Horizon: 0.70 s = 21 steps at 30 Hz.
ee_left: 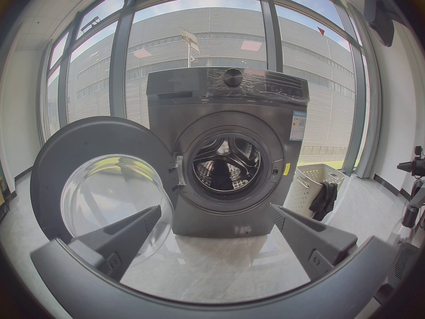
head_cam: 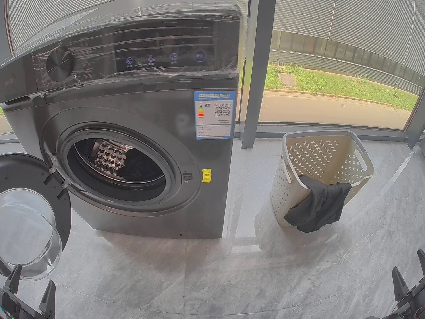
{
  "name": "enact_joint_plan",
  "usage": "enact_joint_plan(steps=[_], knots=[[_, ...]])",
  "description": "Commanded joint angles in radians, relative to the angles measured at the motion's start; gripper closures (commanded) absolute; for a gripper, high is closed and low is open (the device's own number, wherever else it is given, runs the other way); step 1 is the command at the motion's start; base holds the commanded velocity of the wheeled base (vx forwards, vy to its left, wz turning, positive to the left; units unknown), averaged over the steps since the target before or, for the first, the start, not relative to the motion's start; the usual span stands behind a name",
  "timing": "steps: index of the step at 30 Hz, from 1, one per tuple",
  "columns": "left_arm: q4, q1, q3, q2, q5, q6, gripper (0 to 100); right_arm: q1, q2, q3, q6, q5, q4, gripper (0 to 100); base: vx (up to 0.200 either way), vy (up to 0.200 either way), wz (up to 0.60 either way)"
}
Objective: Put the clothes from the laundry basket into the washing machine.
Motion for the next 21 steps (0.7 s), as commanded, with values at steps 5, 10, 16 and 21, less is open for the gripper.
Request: enact_joint_plan(steps=[5, 10, 16, 21], knots=[[-0.002, 0.0, 0.018, -0.015, 0.001, -0.001, 0, 0.0, -0.015, 0.018, 0.0, 0.0, -0.002, 0, 0.0, -0.2, 0.0], [-0.002, 0.0, 0.018, -0.015, -0.001, 0.0, 0, 0.0, -0.015, 0.018, 0.0, 0.0, -0.001, 0, 0.0, -0.2, 0.0], [-0.002, 0.0, 0.016, -0.015, -0.001, -0.001, 0, 0.0, -0.015, 0.018, 0.0, 0.0, -0.001, 0, 0.0, -0.2, 0.0], [-0.002, -0.002, 0.016, -0.015, -0.002, -0.001, 0, 0.002, -0.015, 0.018, 0.0, 0.0, -0.001, 0, 0.0, -0.2, 0.0]])
